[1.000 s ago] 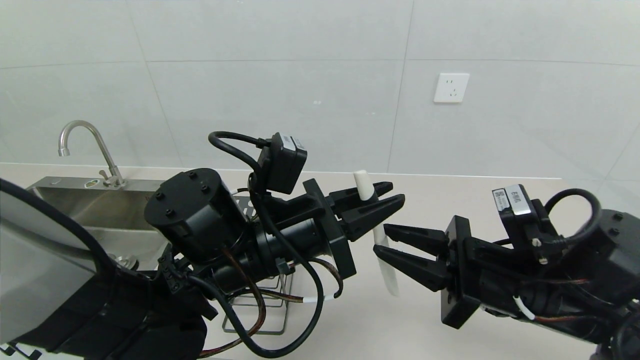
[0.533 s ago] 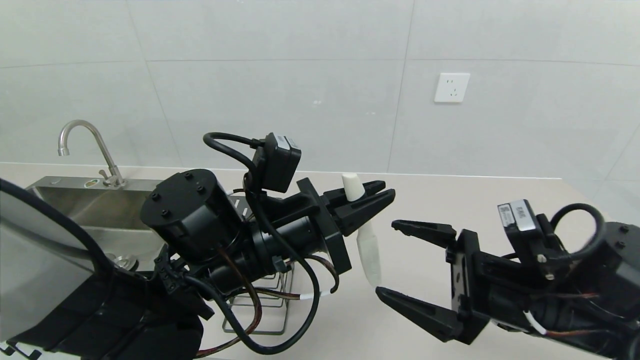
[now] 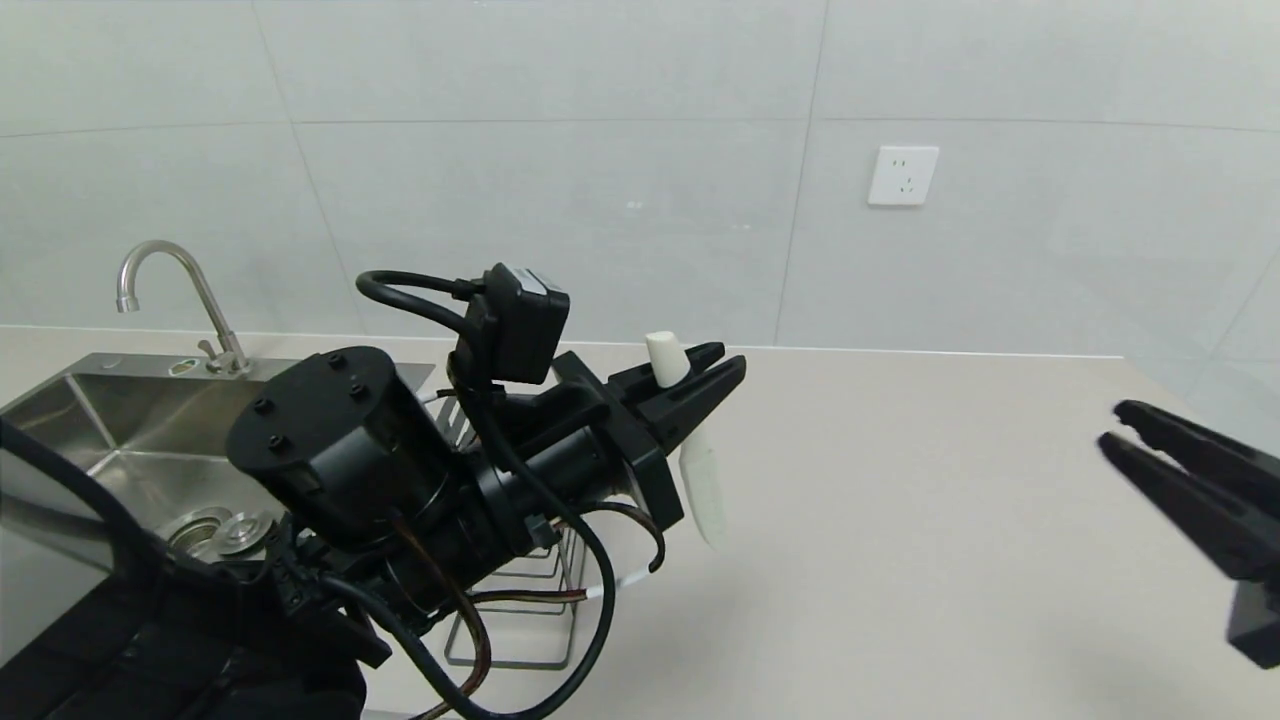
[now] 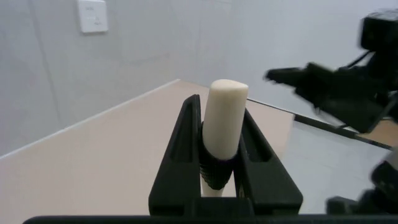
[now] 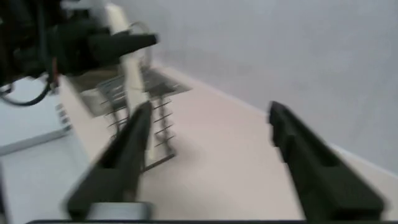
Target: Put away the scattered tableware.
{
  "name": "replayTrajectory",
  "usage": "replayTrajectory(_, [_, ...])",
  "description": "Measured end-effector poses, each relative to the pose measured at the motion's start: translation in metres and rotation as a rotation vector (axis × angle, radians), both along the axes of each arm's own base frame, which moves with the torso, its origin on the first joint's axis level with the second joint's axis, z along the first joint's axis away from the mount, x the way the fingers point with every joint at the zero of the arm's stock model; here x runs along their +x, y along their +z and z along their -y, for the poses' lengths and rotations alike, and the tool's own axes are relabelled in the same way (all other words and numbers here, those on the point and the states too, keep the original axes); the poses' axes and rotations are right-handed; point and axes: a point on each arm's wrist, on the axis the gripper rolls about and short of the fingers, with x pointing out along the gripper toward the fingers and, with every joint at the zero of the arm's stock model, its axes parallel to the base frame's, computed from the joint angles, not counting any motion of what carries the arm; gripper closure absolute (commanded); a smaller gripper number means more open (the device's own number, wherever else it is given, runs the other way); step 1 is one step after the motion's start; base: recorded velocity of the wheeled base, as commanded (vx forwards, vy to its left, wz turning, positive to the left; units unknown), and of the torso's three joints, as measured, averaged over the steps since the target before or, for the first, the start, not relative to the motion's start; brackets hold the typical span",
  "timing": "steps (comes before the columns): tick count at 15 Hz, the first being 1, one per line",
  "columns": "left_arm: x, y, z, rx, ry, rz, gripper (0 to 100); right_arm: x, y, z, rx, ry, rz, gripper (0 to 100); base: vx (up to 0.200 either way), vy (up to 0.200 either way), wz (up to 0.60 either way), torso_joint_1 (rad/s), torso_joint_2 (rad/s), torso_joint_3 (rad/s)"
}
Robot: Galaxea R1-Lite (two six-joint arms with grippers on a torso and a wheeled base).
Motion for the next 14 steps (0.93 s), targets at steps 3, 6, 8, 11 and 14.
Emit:
replayTrajectory(3, [-0.012, 0.005, -0.013, 0.009, 0.022, 0.037, 100, -0.043, 0.005, 0.023, 0.014, -0.172, 0.021, 100, 0.000, 0.000, 0.00, 0.000, 0.00, 0.000])
replayTrajectory(6, [-0.031, 0.017, -0.036, -0.002, 0.033, 0.069, 100, -0.088, 0.002, 0.031, 0.015, -0.283, 0.014, 100, 0.000, 0.000, 0.00, 0.000, 0.00, 0.000])
replayTrajectory(8, [-0.041, 0.017, -0.049, 0.001, 0.035, 0.072, 100, -0.113, -0.006, 0.032, 0.005, -0.330, 0.022, 100, 0.000, 0.000, 0.00, 0.000, 0.00, 0.000])
replayTrajectory(11, [-0.045, 0.019, -0.053, -0.004, 0.033, 0.079, 100, -0.131, -0.016, 0.033, 0.011, -0.313, 0.105, 100, 0.000, 0.000, 0.00, 0.000, 0.00, 0.000])
replayTrajectory(14, [-0.046, 0.020, -0.056, 0.004, -0.024, 0.090, 100, -0.136, -0.033, 0.033, 0.012, -0.325, 0.115, 100, 0.000, 0.000, 0.00, 0.000, 0.00, 0.000])
